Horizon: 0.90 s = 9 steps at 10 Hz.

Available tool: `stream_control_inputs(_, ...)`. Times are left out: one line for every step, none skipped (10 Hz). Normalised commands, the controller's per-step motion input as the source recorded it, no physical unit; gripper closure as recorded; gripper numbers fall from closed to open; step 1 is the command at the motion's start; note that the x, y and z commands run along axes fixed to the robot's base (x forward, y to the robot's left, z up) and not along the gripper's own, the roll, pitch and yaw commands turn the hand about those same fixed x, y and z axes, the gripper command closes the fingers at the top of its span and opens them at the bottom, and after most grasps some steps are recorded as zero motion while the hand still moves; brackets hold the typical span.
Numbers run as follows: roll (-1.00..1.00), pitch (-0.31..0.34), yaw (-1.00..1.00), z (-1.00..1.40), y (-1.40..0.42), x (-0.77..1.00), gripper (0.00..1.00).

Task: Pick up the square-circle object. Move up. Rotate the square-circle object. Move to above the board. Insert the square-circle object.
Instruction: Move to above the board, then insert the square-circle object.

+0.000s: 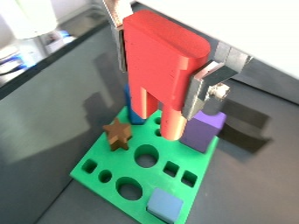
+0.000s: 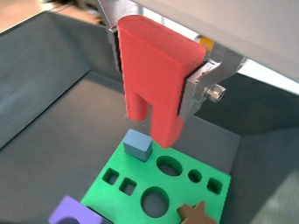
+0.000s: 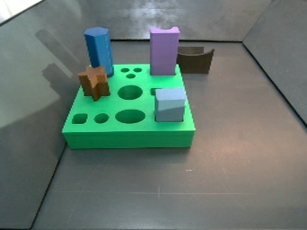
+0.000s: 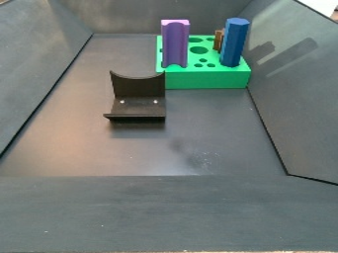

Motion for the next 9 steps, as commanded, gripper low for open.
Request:
stream_control_inputs(0.08,0.231,0.70,0.02,-0.03,0.08,1.00)
stream_control_inputs(0.08,0.188,0.46,0.02,-0.03,0.08,1.00)
stream_control_inputs(0.08,0.153,0.28,0.02,-0.03,0.08,1.00)
stream_control_inputs(0.00,-0.010,0.00,-0.06,0.00,0.00,1.00)
stream_control_inputs(-0.15,-0.307,0.09,-0.45,0.00,-0.35,1.00)
stream_control_inputs(0.06,-0.004,0.27,-0.68,-0.71,-0.37,1.00)
stream_control_inputs(0.17,0.091,0.39,-0.70,-0.78,-0.14,1.00)
stream_control_inputs(0.17,0.100,0.40,-0.71,-0.77,-0.13,1.00)
stream_control_inputs(0.18,0.111,0.40,-0.77,-0.75,-0.17,1.00)
